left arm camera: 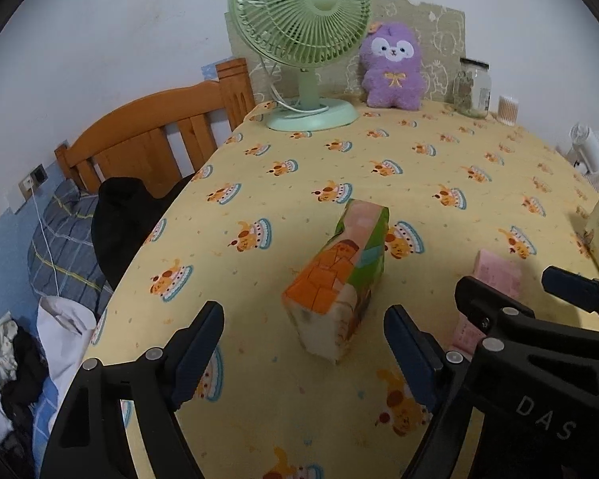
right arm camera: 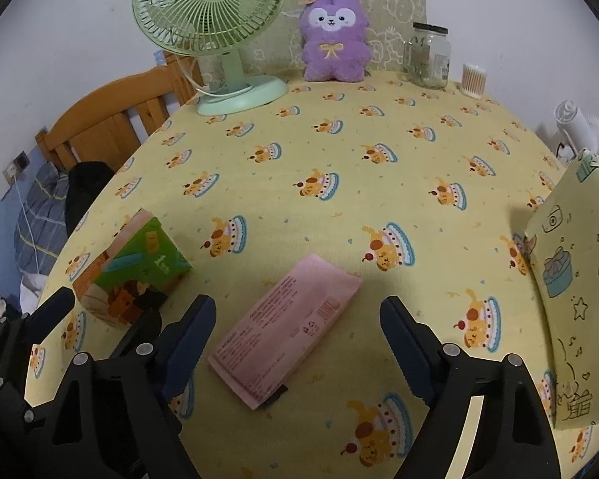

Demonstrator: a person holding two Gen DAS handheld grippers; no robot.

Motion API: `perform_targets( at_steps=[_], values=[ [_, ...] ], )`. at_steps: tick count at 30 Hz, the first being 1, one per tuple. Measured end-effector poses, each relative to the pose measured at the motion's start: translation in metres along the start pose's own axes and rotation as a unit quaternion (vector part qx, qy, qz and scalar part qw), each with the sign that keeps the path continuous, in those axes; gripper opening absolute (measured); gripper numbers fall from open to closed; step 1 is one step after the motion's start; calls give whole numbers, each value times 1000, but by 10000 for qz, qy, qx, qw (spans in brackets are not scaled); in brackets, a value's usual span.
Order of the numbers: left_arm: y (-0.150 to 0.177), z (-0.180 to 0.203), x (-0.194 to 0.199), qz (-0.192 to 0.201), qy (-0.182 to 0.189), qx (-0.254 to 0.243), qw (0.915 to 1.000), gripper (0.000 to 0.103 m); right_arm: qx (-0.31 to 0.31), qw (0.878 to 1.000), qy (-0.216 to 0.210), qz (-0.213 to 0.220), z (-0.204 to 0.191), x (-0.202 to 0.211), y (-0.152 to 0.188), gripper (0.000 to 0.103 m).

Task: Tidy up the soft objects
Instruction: 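Grasp the green-orange tissue box with the left tool while the right tool grasps the pink packet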

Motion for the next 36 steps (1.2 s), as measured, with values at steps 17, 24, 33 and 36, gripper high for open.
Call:
perform_targets(
  at_steps=[17, 24, 33, 36],
  values=[
    [-11, 32, -16, -251, 318, -221, 9989, 45, -93, 9995, -170, -238, 3, -15, -7, 47],
    [-9, 41, -13, -369, 651, -22, 9972, 23, -5, 9995, -220, -221, 4, -11, -9, 32],
    [-2, 29, -5, -298, 420, -63, 9987, 21, 37, 9989, -322, -329, -3, -10, -3, 53],
    [2, 26, -4, -330, 491, -70, 9982, 21, -5, 9989, -291, -376, -5, -12, 0, 59]
  ],
)
Point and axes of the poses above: each gripper's, at about its wrist camera, not at the fingertips, and x roughly against the way its jaws point, z to its right, y to its underside, the point moved 9 cm from there along -x, roughly the way its jaws point, and after that the axes turned 6 degrees about -z, right-handed, at the moved point
